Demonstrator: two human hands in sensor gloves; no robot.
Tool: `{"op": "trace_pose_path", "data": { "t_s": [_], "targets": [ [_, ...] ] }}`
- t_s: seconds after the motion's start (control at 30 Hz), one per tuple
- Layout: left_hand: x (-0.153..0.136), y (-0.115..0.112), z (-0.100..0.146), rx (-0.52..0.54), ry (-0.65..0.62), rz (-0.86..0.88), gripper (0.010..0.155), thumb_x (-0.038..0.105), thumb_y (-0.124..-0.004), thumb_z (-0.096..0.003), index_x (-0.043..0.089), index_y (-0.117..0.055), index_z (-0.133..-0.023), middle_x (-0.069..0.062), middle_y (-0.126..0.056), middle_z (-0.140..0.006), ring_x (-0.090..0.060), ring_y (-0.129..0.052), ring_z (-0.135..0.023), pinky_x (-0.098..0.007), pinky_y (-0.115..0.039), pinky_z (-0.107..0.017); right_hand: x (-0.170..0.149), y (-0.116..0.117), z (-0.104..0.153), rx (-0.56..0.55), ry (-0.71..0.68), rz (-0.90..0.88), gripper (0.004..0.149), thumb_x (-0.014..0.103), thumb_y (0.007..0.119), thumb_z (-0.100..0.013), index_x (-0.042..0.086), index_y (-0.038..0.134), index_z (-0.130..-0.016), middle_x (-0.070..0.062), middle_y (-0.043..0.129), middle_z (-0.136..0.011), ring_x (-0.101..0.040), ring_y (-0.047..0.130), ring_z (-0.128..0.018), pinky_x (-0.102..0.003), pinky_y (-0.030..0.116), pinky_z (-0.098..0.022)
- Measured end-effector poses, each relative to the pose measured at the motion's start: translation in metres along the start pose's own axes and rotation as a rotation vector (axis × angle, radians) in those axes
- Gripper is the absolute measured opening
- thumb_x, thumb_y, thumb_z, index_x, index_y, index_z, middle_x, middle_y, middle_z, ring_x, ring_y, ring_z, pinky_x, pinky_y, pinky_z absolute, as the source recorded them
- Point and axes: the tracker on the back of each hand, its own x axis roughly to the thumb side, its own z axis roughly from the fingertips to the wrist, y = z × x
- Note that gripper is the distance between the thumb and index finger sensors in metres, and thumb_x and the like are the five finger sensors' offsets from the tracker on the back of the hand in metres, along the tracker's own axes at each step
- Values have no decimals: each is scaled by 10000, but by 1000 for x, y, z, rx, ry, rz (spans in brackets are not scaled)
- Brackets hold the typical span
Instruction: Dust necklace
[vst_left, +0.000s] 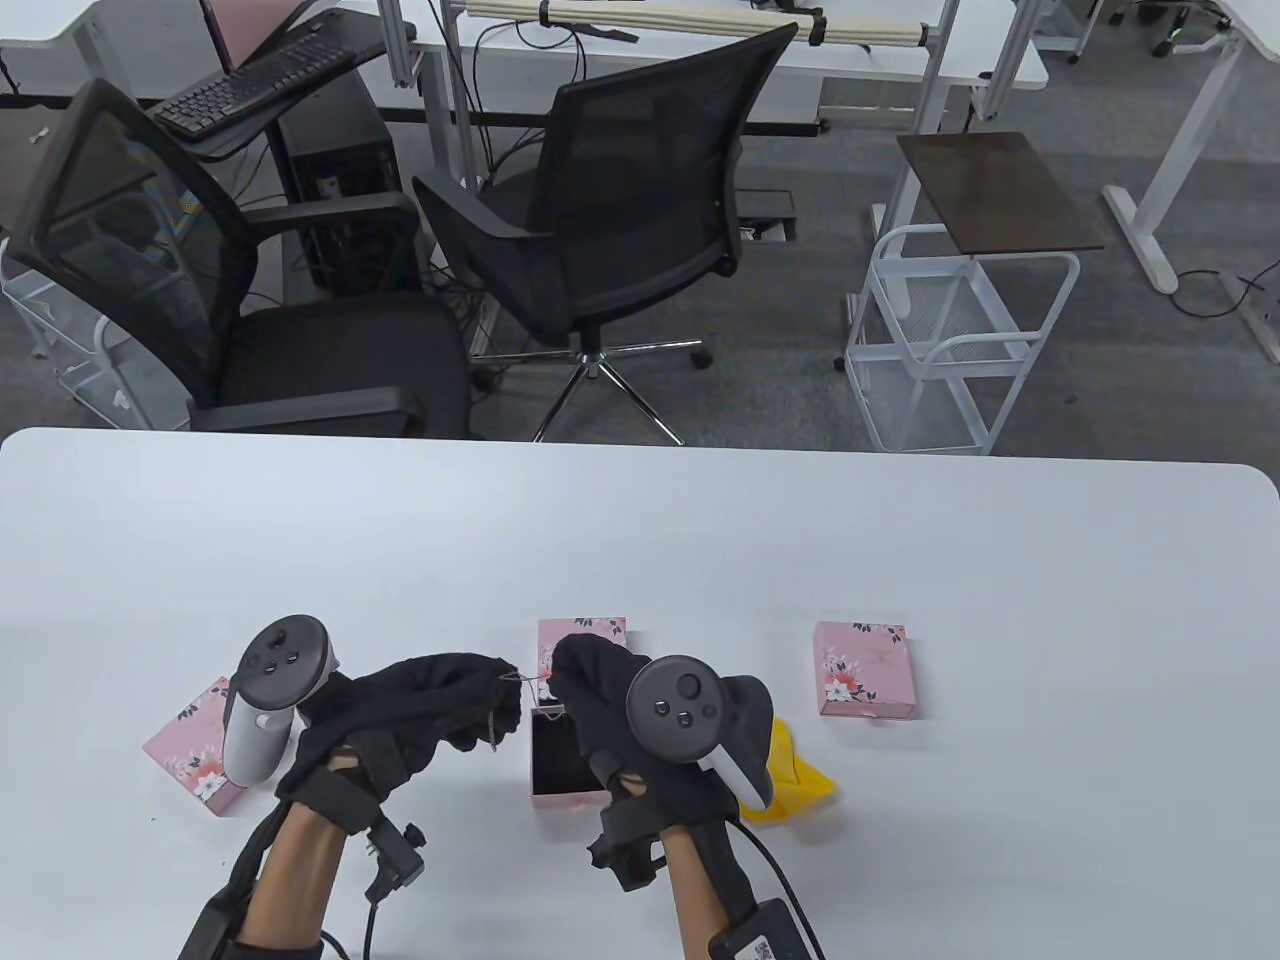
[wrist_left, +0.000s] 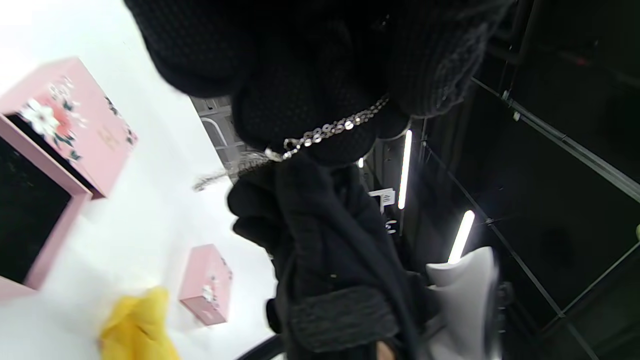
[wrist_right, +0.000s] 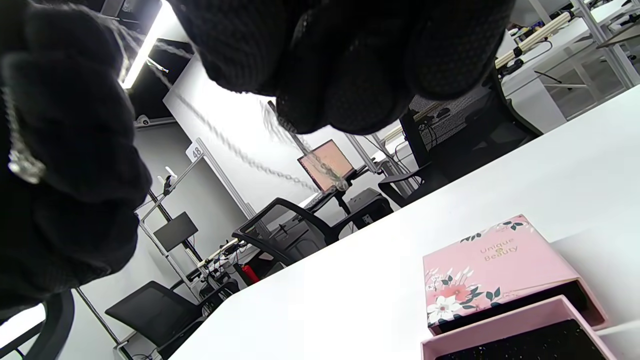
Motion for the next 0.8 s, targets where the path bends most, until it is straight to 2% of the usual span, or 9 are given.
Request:
{"op": "trace_pose_path", "data": {
  "t_s": [0.17,0.3,0.4,0.5,0.63,0.8],
  "targets": [
    [-1,-2,1,40,-7,91,362,452,-851,-587,270,-911,-895,7,-1044,-778,-191,-996,-683,-440,-848,-511,4,-5,3,-22,-1,-10,461,278,728,-655,84,650,-1066,-245,773,-992,-464,823,-789,-591,676,-637],
    [-1,0,3,117,-8,119,366,458,-852,-585,280,-906,-899,13,-1035,-796,-191,-985,-701,-439,-844,-519,16,-15,10,-101,-50,-64,425,313,729,-656,105,704,-1026,-210,835,-915,-422,865,-721,-564,709,-612],
    [-3,0,4,165,-7,149,368,466,-853,-582,293,-903,-903,2,-1005,-844,-209,-963,-738,-450,-827,-546,26,-18,15,-100,-81,-126,411,337,735,-657,108,740,-998,-200,862,-882,-415,881,-690,-560,720,-597],
    [-5,-2,3,167,-18,190,366,477,-852,-581,304,-904,-898,-27,-924,-952,-250,-892,-829,-479,-779,-602,38,-13,18,-83,-97,-116,443,354,745,-655,93,735,-1013,-221,849,-910,-435,872,-715,-569,712,-605],
    [-7,-9,2,187,-5,218,365,484,-853,-579,316,-901,-899,-71,-825,-1048,-305,-802,-907,-509,-728,-642,47,1,18,-104,-85,-18,512,376,767,-646,61,706,-1045,-257,805,-967,-472,842,-767,-580,699,-614],
    [-12,-17,-2,170,22,222,361,487,-851,-582,334,-887,-907,-118,-705,-1115,-352,-701,-949,-520,-680,-666,50,17,19,-196,-34,74,568,399,808,-620,22,707,-1034,-272,809,-952,-470,850,-749,-570,713,-600]
  ]
}}
